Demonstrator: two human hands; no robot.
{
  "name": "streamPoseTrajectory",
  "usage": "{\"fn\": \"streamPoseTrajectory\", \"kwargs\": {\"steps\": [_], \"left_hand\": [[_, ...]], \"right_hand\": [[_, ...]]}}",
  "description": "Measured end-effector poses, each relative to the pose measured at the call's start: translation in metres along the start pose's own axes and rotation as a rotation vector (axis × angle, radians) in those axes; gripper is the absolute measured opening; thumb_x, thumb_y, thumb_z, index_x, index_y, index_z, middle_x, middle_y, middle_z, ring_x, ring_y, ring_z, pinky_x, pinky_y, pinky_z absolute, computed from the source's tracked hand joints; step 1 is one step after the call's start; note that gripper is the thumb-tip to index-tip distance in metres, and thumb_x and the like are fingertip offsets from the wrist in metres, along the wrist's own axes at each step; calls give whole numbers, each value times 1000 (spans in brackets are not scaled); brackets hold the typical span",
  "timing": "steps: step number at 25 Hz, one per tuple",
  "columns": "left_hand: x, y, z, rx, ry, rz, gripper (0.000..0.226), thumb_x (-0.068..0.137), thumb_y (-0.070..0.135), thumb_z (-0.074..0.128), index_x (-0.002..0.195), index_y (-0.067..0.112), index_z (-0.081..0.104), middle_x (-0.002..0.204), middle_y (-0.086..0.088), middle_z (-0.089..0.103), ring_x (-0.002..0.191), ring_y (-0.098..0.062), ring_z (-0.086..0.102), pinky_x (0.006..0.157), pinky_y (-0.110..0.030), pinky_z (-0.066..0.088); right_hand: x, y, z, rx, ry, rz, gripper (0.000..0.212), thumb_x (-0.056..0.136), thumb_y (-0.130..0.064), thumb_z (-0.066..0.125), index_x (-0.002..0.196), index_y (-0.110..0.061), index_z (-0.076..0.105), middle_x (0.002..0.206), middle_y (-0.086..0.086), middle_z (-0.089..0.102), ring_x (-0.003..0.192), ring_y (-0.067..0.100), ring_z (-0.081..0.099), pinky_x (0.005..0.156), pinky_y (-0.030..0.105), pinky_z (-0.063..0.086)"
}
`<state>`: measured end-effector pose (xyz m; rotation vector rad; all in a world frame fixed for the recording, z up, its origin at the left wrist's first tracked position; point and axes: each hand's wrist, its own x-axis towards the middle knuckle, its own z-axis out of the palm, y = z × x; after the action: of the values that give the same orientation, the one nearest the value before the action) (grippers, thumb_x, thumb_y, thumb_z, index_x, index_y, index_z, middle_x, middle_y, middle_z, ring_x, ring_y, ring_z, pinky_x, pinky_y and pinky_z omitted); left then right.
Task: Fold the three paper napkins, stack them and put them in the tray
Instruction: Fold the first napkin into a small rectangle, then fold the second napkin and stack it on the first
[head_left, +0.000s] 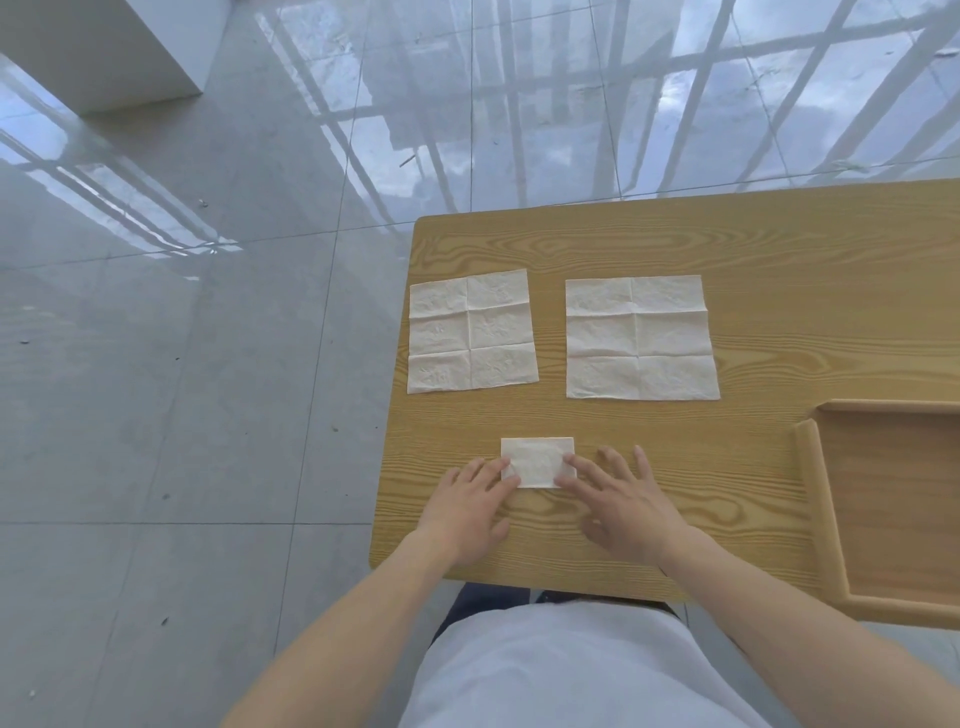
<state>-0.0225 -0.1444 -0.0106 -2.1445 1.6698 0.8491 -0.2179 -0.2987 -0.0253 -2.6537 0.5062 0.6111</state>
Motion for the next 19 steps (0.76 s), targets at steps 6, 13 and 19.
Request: {"fn": "streamPoseTrajectory", "kwargs": {"steps": [6,13,19], "left_hand": [[5,-20,1,-131,233,59,45,94,39,49,137,28,44,149,1,40,138,-21,32,114,-42,26],[33,-114,-28,-209,322,-94,26,93,34,59,117,25,65,115,3,65,117,-21,53,103,-37,35],[65,-167,-55,-227,400,-96,29,88,34,69,114,23,65,113,3,63,109,-21,54,97,-38,40]], "right_hand": [[15,-9,-10,50,112,28,45,96,-50,40,137,-34,43,149,-4,42,138,23,35,116,49,24],[83,-7,-57,150,219,154,34,96,-36,53,128,-27,56,123,-4,63,115,22,55,93,36,43],[141,-9,-86,102,225,205,37,93,-29,60,130,-25,56,128,-2,60,119,23,52,89,36,43]]}}
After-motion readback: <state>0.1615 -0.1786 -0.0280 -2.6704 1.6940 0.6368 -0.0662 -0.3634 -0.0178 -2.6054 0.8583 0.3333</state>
